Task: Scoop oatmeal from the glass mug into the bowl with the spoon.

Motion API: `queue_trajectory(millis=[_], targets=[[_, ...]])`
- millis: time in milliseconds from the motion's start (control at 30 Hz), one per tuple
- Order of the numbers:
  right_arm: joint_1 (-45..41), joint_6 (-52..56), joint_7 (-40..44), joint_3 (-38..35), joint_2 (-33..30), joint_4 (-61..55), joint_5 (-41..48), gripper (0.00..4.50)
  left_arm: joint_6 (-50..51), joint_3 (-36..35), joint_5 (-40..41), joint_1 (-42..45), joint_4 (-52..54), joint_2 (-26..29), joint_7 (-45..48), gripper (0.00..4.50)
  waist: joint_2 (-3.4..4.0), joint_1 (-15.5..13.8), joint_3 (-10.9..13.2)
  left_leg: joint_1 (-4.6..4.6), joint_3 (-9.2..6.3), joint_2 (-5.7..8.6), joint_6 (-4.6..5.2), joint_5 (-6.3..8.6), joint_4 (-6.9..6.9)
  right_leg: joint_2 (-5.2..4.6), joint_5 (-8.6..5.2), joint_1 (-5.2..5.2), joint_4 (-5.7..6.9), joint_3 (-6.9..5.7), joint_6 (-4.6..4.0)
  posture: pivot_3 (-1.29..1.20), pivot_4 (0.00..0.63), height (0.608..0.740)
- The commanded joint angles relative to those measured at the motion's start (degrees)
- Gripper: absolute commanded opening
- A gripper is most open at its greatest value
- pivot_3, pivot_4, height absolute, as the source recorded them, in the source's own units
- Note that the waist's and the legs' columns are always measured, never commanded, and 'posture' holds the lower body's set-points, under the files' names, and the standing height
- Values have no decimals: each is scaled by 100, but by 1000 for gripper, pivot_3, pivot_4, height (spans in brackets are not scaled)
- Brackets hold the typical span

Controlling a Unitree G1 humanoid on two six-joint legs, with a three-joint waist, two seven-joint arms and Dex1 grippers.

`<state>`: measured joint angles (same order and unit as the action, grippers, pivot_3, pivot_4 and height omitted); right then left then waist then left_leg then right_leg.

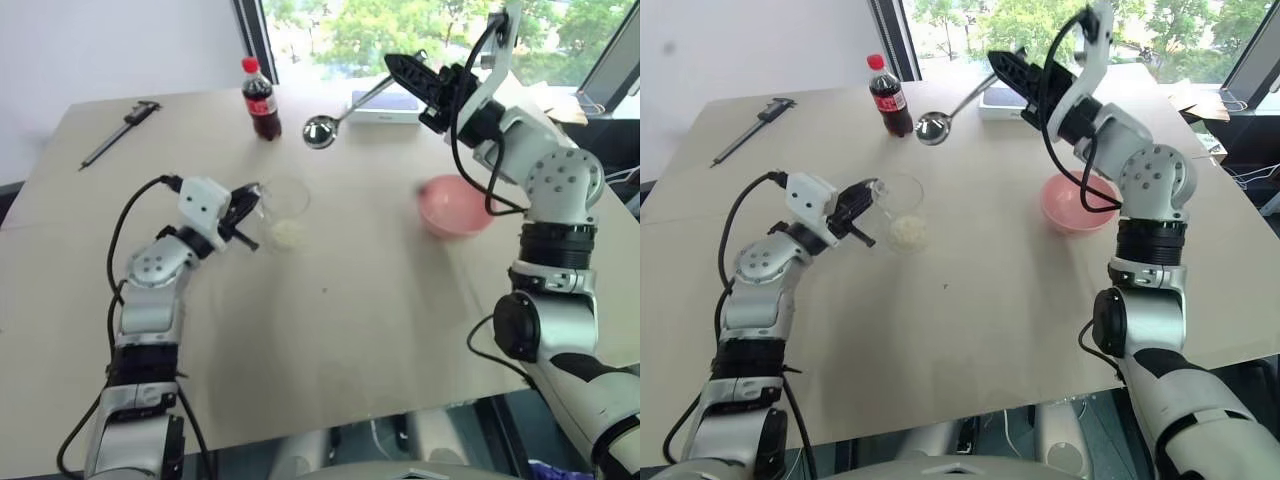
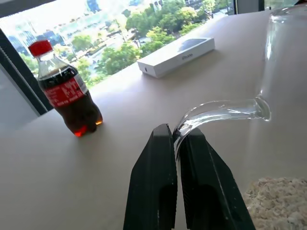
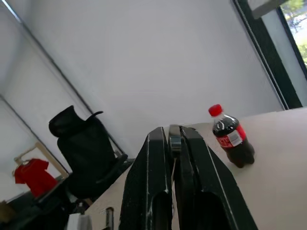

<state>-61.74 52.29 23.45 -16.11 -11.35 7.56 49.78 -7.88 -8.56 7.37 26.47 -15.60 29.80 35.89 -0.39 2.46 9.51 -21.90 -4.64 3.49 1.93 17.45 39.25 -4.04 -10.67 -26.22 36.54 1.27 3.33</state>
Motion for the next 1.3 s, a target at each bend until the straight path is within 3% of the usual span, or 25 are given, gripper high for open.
queue_trajectory(millis=[33, 400, 867, 1300], targets=[[-173, 31, 139, 126, -78, -406, 128, 0, -512, 49, -206, 356, -328, -44, -240, 53, 0, -3, 0, 0, 1, 0, 0, 0, 0, 0, 0, 0, 1, 1, 0, 0, 150, 740], [295, -656, 578, 1148, -279, -669, -874, 0, -1170, 139, -361, 1190, -1463, -345, -732, 53, -2, -12, -1, -6, -3, 3, 0, 0, 7, -3, 0, -2, 2, -4, 1, 0, 150, 740], [827, -2108, 1117, 2352, 2, -225, -2416, 0, -1468, 476, -429, 1501, -1872, -366, -332, 53, -3, -1, -1, -10, 0, 7, -1, -1, 10, -2, 0, -15, 10, -3, 1, 0, 150, 740], [1125, -1671, 1148, 2264, 321, -209, -2390, 0, -1459, 566, -453, 1470, -1822, -389, -251, 53, -3, 7, -2, -20, 7, 8, -4, -3, 13, -3, 0, -35, 22, -3, 1, 0, 150, 740]])
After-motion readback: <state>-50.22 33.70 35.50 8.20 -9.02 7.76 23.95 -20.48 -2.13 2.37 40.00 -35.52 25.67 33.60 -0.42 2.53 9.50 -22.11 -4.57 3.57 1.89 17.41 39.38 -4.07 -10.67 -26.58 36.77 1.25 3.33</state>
